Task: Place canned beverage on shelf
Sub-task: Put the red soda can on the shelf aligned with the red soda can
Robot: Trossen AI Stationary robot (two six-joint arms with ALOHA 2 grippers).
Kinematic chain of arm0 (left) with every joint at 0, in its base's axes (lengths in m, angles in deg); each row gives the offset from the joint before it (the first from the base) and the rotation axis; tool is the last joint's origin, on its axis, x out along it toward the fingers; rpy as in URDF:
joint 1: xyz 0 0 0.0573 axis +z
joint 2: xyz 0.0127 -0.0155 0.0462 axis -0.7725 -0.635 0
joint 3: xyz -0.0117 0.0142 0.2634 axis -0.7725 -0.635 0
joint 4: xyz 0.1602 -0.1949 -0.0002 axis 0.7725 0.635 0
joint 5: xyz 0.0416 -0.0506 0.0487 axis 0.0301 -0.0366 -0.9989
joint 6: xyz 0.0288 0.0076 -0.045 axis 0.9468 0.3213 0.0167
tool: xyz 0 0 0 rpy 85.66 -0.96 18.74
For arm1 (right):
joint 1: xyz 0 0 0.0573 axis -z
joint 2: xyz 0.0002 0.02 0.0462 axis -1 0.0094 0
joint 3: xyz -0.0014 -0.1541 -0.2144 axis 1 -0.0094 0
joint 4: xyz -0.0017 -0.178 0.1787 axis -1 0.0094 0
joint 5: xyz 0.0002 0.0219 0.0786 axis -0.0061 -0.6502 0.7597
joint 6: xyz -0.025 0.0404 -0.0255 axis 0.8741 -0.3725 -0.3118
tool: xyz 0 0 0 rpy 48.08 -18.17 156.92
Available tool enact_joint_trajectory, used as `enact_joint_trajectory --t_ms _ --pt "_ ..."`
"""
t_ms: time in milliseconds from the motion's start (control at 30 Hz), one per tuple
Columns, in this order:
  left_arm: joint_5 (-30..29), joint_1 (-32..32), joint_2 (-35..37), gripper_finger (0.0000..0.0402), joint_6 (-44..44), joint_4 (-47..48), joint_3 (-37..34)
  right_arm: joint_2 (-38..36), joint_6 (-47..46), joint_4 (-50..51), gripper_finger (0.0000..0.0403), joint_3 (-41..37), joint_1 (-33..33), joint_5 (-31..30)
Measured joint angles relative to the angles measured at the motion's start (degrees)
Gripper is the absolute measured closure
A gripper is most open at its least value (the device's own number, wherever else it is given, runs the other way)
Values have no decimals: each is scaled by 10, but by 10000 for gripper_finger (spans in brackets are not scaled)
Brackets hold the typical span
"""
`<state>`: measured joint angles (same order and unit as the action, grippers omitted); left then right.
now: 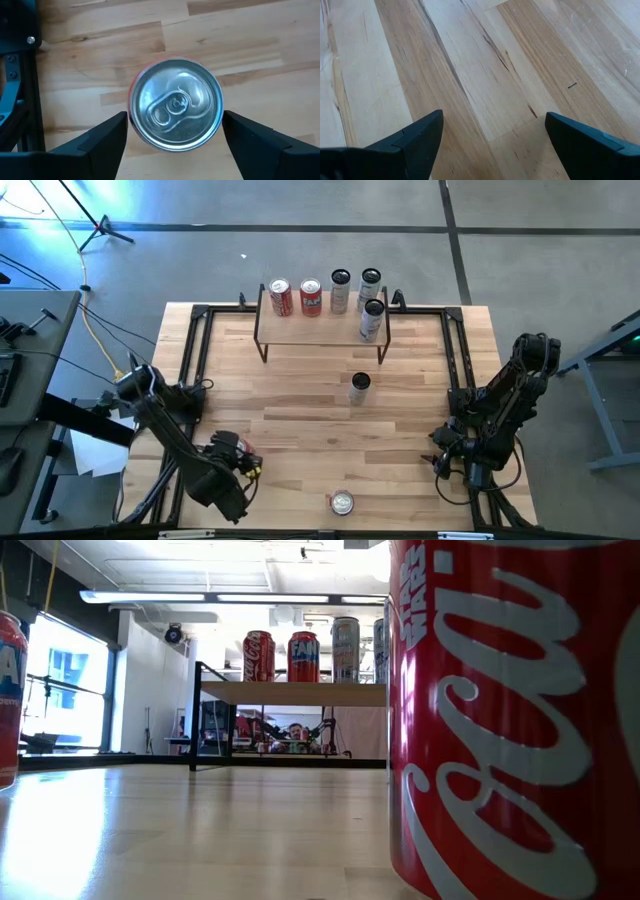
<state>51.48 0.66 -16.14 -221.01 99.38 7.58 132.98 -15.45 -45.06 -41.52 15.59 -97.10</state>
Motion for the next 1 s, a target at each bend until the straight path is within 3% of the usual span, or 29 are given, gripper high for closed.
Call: enact_joint_trajectory --t_ms 233,633,900,1000 --pt "-14 -2 6 72 -5 5 -11 0 0 0 64 0 0 0" --pt "-45 10 5 73 -6 -109 -98 0 0 0 64 0 0 0" --pt "-55 11 7 127 23 -148 -99 0 0 0 64 0 0 0" --pt "-59 16 6 128 59 -162 -91 0 0 0 64 0 0 0"
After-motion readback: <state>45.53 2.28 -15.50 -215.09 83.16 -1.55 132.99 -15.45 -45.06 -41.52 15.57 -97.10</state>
